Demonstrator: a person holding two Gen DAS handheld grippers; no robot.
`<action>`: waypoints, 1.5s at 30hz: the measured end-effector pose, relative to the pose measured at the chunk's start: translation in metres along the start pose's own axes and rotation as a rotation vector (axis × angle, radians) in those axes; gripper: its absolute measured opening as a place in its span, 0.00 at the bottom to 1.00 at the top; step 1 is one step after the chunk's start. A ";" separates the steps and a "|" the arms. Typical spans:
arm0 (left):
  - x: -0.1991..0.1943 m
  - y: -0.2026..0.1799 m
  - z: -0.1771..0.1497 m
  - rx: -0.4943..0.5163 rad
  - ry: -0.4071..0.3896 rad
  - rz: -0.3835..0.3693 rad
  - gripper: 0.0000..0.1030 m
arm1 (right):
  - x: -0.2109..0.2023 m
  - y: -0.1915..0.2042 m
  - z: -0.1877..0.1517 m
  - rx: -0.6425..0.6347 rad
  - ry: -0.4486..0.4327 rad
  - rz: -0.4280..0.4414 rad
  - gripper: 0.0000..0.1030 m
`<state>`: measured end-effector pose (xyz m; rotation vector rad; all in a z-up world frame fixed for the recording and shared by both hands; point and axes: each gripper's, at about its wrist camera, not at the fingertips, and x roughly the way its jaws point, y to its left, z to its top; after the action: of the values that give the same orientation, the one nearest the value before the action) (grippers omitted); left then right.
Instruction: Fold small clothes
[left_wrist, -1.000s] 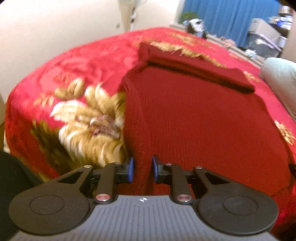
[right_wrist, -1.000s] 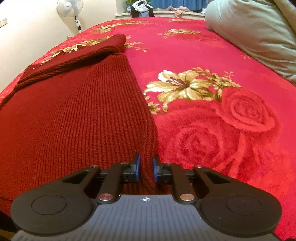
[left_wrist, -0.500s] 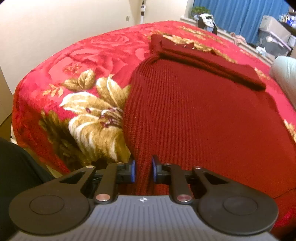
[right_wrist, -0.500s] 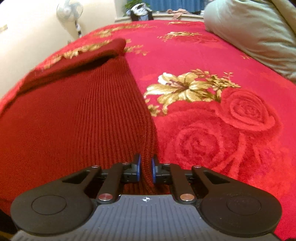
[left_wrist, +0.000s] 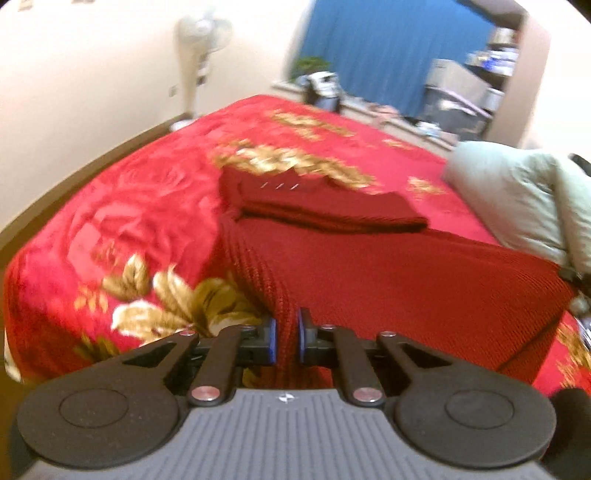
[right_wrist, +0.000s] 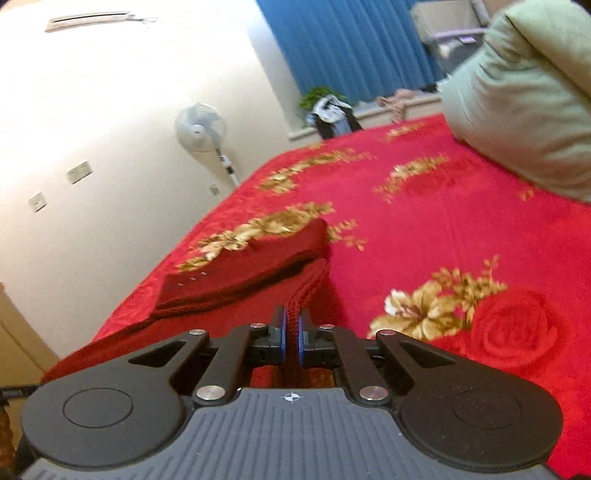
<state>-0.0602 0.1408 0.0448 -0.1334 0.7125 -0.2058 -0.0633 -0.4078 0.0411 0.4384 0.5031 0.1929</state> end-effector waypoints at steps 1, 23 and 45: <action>-0.012 -0.002 0.002 0.021 0.004 -0.026 0.11 | -0.011 0.003 0.003 -0.006 -0.008 0.011 0.05; 0.162 0.127 0.096 -0.350 0.046 -0.076 0.29 | 0.159 -0.071 0.041 0.125 0.105 -0.242 0.10; 0.235 0.134 0.042 -0.410 0.127 -0.064 0.48 | 0.214 -0.094 -0.024 0.230 0.312 -0.110 0.47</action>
<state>0.1597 0.2186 -0.0984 -0.5388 0.8711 -0.1280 0.1160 -0.4225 -0.1110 0.6076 0.8591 0.0972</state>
